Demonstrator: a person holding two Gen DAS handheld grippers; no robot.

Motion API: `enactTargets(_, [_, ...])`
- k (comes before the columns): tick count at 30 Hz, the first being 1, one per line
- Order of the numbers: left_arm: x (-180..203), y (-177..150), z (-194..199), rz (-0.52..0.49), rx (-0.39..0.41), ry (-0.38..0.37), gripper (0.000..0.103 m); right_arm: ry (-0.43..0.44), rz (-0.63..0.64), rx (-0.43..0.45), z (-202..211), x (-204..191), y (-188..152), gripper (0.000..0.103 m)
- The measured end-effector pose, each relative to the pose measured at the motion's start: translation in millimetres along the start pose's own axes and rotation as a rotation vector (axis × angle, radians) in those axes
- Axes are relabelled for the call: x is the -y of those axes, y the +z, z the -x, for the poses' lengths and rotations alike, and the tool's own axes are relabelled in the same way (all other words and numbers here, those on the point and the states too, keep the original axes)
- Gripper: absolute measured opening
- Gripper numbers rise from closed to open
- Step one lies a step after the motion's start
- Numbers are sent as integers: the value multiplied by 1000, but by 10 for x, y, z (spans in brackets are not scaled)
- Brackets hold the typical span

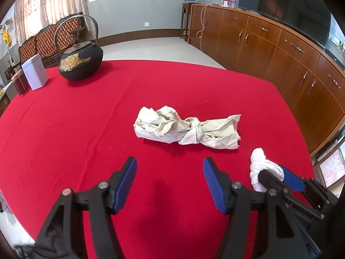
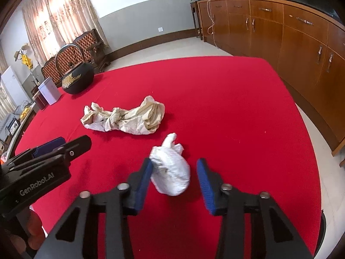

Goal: Collect trash
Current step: 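Grasp the beige cloth with the left gripper while the right grasps the white tissue, then lift the beige cloth and white tissue and carry them over the black bucket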

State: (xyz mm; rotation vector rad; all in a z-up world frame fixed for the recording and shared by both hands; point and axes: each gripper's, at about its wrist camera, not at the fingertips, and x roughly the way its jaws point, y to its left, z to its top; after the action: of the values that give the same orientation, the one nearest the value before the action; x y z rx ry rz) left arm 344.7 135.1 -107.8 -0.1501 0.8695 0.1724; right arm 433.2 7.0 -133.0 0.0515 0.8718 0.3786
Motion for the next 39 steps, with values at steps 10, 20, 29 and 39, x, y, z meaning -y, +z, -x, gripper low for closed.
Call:
enactTargets(10, [72, 88, -197, 0, -26, -7, 65, -37, -57, 45, -42, 227, 200, 39])
enactTargets(20, [129, 262, -340, 21, -16, -11, 65, -43, -80, 65, -58, 364, 296, 39])
enactTargets(29, [171, 236, -522, 3, -27, -16, 39, -21, -72, 57, -104, 333, 280, 41])
enactTargets(39, [209, 123, -391, -13, -1, -47, 20, 24, -37, 32, -124, 236, 221, 31])
